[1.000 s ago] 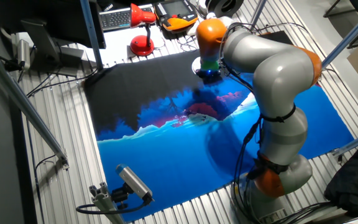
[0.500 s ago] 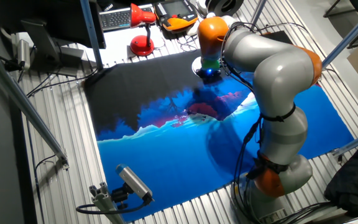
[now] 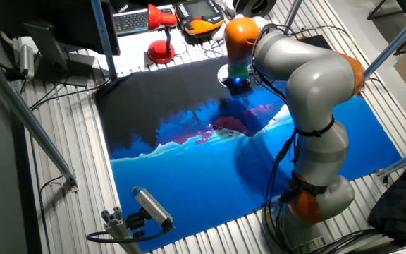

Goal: Turn off the desk lamp by pressing the button

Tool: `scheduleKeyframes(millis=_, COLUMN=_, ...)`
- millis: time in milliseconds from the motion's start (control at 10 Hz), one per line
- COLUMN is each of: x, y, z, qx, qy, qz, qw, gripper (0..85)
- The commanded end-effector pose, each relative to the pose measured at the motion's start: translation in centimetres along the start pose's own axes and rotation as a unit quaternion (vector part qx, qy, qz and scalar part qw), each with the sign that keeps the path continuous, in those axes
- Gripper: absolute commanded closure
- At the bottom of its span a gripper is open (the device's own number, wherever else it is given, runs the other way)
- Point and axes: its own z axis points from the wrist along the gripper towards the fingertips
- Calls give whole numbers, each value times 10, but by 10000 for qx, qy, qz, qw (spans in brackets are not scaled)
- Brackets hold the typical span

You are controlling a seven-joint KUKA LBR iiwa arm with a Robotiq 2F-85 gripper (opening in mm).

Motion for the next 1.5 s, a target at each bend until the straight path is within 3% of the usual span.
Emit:
scheduleKeyframes(millis=0, x=0, y=0, z=0, qx=11, qy=42, qz=55, qw=10000, gripper=850)
scheduleKeyframes(millis=400, x=11, y=38, z=-4, qx=269, qy=-75, qz=344, qw=9990, gripper=850)
scheduleKeyframes(millis=500, x=11, y=46, z=-1, qx=399, qy=-151, qz=435, qw=9981, gripper=850)
scheduleKeyframes(millis=800, x=-3, y=59, z=4, qx=724, qy=-217, qz=464, qw=9961, gripper=850)
scheduleKeyframes(millis=1000, x=-11, y=63, z=7, qx=847, qy=-233, qz=478, qw=9950, gripper=850)
scheduleKeyframes(millis=1200, x=-20, y=68, z=12, qx=1117, qy=-261, qz=400, qw=9926, gripper=850)
scheduleKeyframes(millis=1400, x=-31, y=72, z=18, qx=1231, qy=-272, qz=399, qw=9912, gripper=850)
